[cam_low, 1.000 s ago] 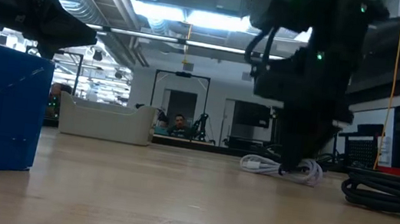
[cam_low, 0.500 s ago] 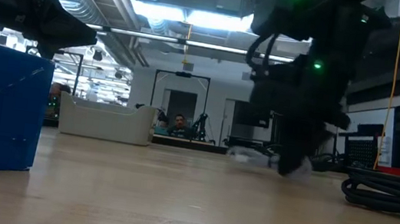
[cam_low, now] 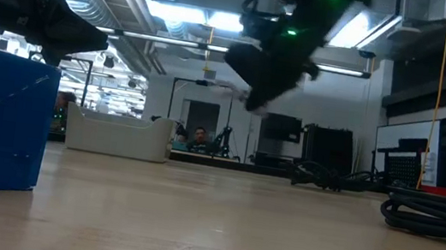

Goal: Pick and place USB-C Cables
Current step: Put the light blue charger cable into the white bin

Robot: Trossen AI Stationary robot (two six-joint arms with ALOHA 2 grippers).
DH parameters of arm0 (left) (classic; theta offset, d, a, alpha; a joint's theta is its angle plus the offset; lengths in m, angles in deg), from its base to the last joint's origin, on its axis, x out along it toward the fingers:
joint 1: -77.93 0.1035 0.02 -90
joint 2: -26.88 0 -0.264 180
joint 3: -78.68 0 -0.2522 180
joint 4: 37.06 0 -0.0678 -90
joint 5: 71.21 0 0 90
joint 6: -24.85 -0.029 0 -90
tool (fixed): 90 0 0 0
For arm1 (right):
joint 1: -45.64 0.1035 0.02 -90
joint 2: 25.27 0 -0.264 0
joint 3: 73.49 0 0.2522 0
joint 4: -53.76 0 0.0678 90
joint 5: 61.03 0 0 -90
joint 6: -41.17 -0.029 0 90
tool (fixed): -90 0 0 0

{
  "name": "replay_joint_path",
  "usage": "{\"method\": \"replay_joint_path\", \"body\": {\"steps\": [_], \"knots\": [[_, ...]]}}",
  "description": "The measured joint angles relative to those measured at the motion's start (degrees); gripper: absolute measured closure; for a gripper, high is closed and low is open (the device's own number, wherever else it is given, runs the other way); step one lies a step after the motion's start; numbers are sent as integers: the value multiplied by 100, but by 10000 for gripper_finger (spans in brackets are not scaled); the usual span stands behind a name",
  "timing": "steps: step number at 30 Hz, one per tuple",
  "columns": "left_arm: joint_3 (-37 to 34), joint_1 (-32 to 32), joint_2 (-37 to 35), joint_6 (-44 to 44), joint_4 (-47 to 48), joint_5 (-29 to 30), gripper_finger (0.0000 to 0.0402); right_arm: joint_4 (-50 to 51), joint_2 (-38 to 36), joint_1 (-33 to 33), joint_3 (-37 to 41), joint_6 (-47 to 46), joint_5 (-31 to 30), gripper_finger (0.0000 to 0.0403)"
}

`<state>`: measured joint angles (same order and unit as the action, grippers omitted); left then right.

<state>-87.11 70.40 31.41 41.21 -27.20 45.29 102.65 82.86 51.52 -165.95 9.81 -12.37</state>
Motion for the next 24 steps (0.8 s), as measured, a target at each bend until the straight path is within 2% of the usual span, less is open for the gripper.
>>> {"method": "replay_joint_path", "body": {"steps": [3, 10, 14, 20, 24], "knots": [[0, 0, -1, -14, 0, 0, 315, -964, -4, -366, -38, 850, 89, 383], [0, 0, -1, -42, 0, 0, 315, -3836, 217, -1038, -43, 2109, 1931, 383], [0, 0, 0, -44, 0, 0, 315, -4878, 428, -1283, -77, 2305, 2271, 383], [0, 0, 0, -44, 0, 0, 315, -4721, 741, -1586, -871, 2610, 2369, 383], [0, 0, -2, -44, 0, 3, 315, -4006, 1032, -1740, -1632, 2735, 2733, 383]]}}
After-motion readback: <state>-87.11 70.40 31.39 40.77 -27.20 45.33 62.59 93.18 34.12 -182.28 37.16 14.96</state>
